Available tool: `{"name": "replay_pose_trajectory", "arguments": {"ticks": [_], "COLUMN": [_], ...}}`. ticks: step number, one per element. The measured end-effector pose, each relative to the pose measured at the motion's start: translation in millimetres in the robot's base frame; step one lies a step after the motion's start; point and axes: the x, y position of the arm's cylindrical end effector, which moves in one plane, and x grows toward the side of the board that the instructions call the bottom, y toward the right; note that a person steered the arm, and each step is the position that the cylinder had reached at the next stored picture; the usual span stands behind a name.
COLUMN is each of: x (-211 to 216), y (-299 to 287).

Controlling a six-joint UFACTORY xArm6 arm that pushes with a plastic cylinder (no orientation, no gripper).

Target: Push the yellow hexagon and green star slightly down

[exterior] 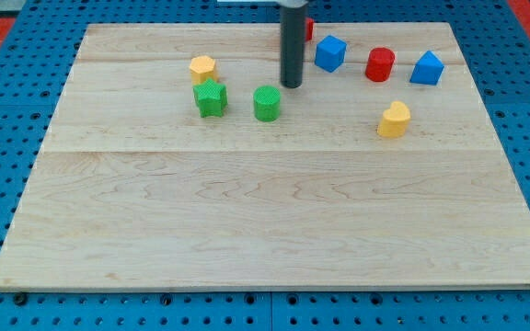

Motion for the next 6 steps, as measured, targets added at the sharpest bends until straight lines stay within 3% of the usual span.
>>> {"name": "replay_pose_trajectory", "arguments": {"ticks": [2, 4, 5, 6], "x": [-18, 16, -36, -30], "y": [-134, -141, -177, -207]}}
